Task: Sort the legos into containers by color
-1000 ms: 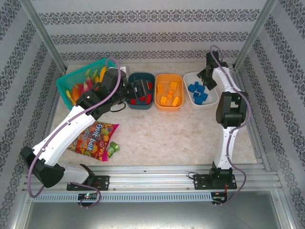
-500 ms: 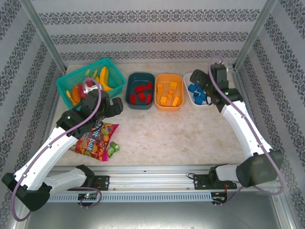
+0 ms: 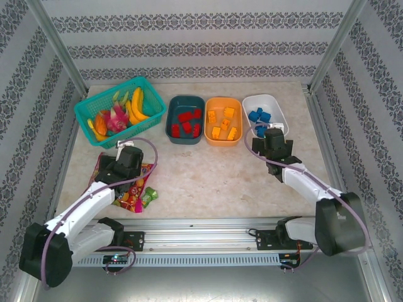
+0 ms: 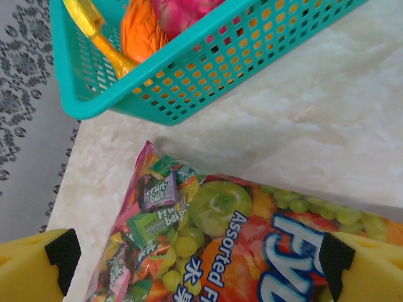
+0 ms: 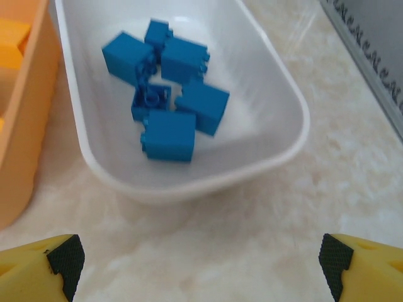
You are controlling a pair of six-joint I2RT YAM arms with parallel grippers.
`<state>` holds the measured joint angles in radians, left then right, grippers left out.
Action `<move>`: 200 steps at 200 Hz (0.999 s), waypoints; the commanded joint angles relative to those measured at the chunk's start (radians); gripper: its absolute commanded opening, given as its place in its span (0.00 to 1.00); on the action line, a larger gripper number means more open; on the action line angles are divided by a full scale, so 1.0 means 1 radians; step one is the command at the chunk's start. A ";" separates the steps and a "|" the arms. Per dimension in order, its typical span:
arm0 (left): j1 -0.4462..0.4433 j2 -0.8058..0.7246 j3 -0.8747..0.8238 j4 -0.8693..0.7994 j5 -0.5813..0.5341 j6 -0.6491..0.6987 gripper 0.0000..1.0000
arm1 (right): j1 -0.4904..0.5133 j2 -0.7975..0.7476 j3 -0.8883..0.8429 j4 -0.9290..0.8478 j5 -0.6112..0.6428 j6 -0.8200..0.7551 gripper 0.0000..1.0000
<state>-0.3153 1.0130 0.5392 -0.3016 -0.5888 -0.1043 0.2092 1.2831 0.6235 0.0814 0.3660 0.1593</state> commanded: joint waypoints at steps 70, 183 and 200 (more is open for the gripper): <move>0.264 0.339 -0.060 0.693 0.334 -0.027 1.00 | -0.158 0.197 -0.091 0.509 -0.262 -0.150 0.98; 0.303 0.536 -0.151 1.156 0.467 0.055 1.00 | -0.180 0.225 -0.242 0.820 -0.295 -0.132 0.98; 0.300 0.543 -0.143 1.154 0.464 0.062 1.00 | -0.180 0.226 -0.242 0.819 -0.296 -0.133 0.98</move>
<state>-0.0223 1.5547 0.3840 0.7555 -0.1337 -0.0570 0.0345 1.5154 0.3653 0.8654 0.0875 0.0265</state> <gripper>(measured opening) 0.998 0.977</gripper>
